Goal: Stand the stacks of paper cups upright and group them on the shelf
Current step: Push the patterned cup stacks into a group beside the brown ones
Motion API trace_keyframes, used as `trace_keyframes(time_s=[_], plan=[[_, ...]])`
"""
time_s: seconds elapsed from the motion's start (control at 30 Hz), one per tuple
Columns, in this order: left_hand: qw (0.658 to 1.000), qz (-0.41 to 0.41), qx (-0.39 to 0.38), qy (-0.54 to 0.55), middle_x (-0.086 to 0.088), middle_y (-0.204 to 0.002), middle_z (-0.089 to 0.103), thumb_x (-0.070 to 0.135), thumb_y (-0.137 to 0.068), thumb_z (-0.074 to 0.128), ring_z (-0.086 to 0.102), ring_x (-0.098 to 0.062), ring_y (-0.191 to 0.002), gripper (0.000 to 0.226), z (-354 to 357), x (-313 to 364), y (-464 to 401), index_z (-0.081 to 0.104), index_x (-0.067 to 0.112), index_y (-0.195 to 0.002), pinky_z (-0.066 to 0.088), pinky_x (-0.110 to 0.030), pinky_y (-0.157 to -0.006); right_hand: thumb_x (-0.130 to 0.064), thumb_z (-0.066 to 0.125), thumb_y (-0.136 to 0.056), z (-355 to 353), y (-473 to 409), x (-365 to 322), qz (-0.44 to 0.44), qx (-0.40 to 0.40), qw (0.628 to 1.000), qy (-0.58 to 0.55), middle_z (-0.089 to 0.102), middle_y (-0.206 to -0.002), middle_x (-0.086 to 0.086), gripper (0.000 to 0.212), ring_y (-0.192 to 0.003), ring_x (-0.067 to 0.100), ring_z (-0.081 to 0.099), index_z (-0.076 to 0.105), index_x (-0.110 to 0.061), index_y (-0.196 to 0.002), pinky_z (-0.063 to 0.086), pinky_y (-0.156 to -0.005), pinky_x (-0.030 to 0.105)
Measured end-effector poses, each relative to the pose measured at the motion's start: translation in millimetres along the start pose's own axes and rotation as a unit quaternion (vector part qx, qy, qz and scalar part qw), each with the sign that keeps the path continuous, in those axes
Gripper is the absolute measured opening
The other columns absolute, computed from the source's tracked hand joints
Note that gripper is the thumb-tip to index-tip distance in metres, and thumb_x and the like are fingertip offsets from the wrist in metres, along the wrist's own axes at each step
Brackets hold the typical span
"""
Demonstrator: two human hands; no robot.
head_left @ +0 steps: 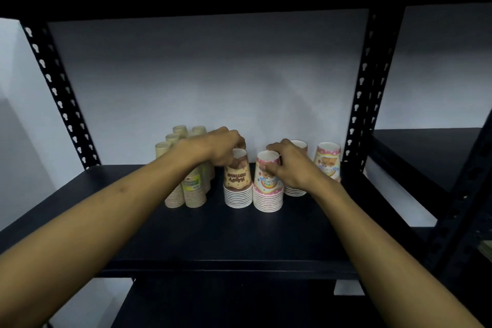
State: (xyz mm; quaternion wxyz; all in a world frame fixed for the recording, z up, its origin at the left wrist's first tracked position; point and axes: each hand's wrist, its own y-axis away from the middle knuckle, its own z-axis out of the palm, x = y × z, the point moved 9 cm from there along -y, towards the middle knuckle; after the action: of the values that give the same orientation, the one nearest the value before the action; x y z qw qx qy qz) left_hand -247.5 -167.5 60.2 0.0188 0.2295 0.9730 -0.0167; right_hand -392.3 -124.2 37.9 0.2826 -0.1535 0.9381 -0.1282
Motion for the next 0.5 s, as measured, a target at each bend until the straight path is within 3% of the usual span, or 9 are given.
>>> trace_keyframes(time_s=[0.2,0.3,0.5], plan=[[0.996,-0.020,0.001,-0.086,-0.006,-0.125,0.062,0.046,-0.091,0.063,0.058,-0.028,-0.111,0.041,1,-26,-13,0.057,0.026,-0.127,0.048,-0.040,-0.088,-0.036,0.065,-0.093,22,-30,-14,-0.006,-0.015,1.000,0.025,0.049,-0.133,0.014,0.057,-0.120,0.032,0.054,0.049,-0.009,-0.140,0.046,-0.097,0.039],[0.995,-0.030,-0.001,-0.096,-0.006,-0.122,0.063,0.044,-0.091,0.062,0.058,-0.028,-0.107,0.036,1,-35,-19,0.058,0.027,-0.123,0.050,-0.044,-0.089,-0.035,0.064,-0.094,28,-42,-16,-0.003,-0.020,0.999,0.027,0.046,-0.135,0.015,0.056,-0.122,0.033,0.052,0.048,-0.008,-0.140,0.046,-0.099,0.042],[0.994,-0.038,-0.015,-0.106,-0.006,-0.121,0.064,0.039,-0.094,0.061,0.060,-0.025,-0.104,0.036,-1,-43,-24,0.060,0.020,-0.125,0.050,-0.039,-0.086,-0.029,0.061,-0.096,38,-53,-13,-0.003,0.004,1.000,0.006,0.047,-0.134,0.017,0.051,-0.123,0.034,0.051,0.047,-0.006,-0.139,0.047,-0.099,0.045]])
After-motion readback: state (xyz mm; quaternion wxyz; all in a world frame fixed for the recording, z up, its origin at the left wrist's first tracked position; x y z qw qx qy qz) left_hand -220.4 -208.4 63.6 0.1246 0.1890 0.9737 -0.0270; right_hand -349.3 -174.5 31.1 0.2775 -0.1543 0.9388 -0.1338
